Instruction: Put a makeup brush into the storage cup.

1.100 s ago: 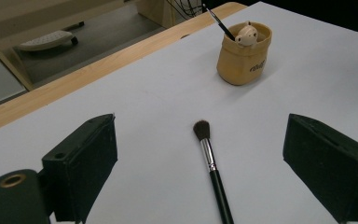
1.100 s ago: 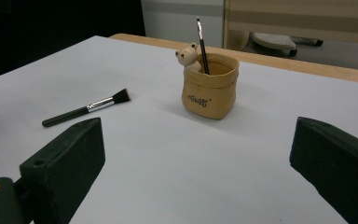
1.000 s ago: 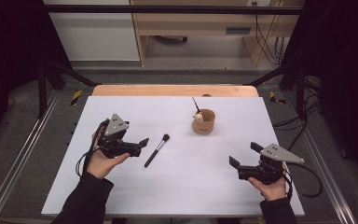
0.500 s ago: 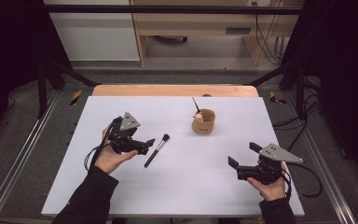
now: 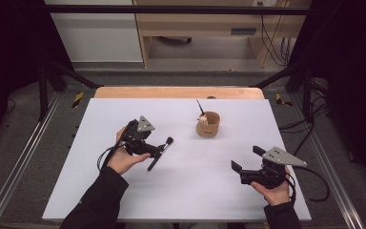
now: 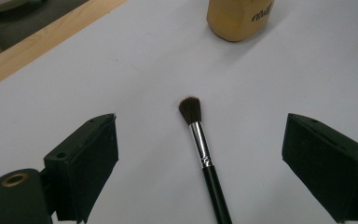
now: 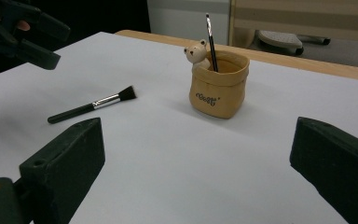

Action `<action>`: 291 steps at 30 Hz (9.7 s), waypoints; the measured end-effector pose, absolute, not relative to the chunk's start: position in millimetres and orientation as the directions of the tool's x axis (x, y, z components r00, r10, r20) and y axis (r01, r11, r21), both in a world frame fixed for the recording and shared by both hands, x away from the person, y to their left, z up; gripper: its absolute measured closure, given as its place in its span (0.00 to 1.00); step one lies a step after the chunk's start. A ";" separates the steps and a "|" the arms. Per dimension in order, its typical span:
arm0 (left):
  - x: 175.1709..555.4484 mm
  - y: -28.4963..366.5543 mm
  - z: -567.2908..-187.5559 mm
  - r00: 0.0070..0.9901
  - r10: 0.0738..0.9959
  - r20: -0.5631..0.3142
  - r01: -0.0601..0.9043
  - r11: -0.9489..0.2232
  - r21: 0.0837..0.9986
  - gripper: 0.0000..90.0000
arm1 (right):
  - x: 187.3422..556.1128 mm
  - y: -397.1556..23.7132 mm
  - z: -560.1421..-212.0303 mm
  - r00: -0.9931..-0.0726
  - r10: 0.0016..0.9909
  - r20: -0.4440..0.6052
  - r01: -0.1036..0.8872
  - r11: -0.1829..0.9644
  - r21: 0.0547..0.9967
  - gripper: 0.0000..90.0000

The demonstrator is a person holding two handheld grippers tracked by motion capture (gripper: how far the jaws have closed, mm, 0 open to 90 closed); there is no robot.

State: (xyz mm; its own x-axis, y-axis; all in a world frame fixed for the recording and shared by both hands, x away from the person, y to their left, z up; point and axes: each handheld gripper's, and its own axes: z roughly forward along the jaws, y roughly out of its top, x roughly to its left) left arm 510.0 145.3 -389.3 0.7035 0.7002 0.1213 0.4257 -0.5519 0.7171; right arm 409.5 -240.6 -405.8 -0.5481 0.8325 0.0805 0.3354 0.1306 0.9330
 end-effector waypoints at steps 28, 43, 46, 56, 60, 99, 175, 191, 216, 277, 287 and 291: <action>532.1 126.5 -427.8 0.725 0.679 0.110 0.516 -0.643 0.566 0.19 | 410.1 -238.5 -406.9 -0.553 0.829 0.084 0.339 0.132 0.932 0.04; 539.7 121.4 -443.2 0.731 0.678 0.076 0.569 -0.667 0.481 0.35 | 410.2 -237.9 -407.4 -0.557 0.826 0.081 0.340 0.138 0.930 0.04; 540.6 121.3 -445.7 0.733 0.676 0.073 0.574 -0.673 0.466 0.40 | 410.2 -237.8 -407.5 -0.557 0.826 0.081 0.341 0.139 0.930 0.04; 543.2 122.0 -450.6 0.724 0.688 0.044 0.601 -0.661 0.449 0.56 | 410.5 -236.6 -408.1 -0.557 0.826 0.082 0.343 0.140 0.929 0.04; 543.0 120.7 -451.5 0.727 0.686 0.037 0.603 -0.663 0.444 0.62 | 410.7 -236.5 -408.3 -0.558 0.826 0.082 0.344 0.140 0.928 0.04; 548.6 116.1 -440.6 0.775 0.630 0.051 0.564 -0.726 0.393 0.72 | 411.1 -235.7 -408.8 -0.561 0.824 0.083 0.346 0.142 0.927 0.05; 512.1 124.9 -397.2 0.826 0.559 0.073 0.444 -0.723 0.529 0.88 | 410.5 -234.1 -404.3 -0.559 0.821 0.113 0.348 0.109 0.931 0.05; 487.0 131.2 -391.5 0.773 0.631 0.063 0.433 -0.598 0.675 0.88 | 411.8 -231.9 -401.5 -0.558 0.817 0.146 0.356 0.076 0.931 0.04; 457.1 133.4 -388.5 0.699 0.715 -0.025 0.408 -0.369 0.835 0.88 | 416.8 -222.1 -386.1 -0.538 0.822 0.185 0.346 0.015 0.938 0.05; 433.8 93.9 -401.2 0.653 0.752 -0.086 0.394 -0.240 0.887 0.88 | 438.9 -146.1 -378.3 -0.575 0.735 0.360 0.435 -0.098 0.895 0.17; 430.9 85.8 -398.6 0.660 0.747 -0.081 0.381 -0.240 0.893 0.88 | 440.6 -140.5 -381.5 -0.568 0.726 0.387 0.460 -0.110 0.881 0.22; 429.5 82.4 -397.2 0.663 0.744 -0.079 0.376 -0.239 0.895 0.88 | 441.0 -138.9 -382.7 -0.564 0.728 0.389 0.462 -0.112 0.880 0.22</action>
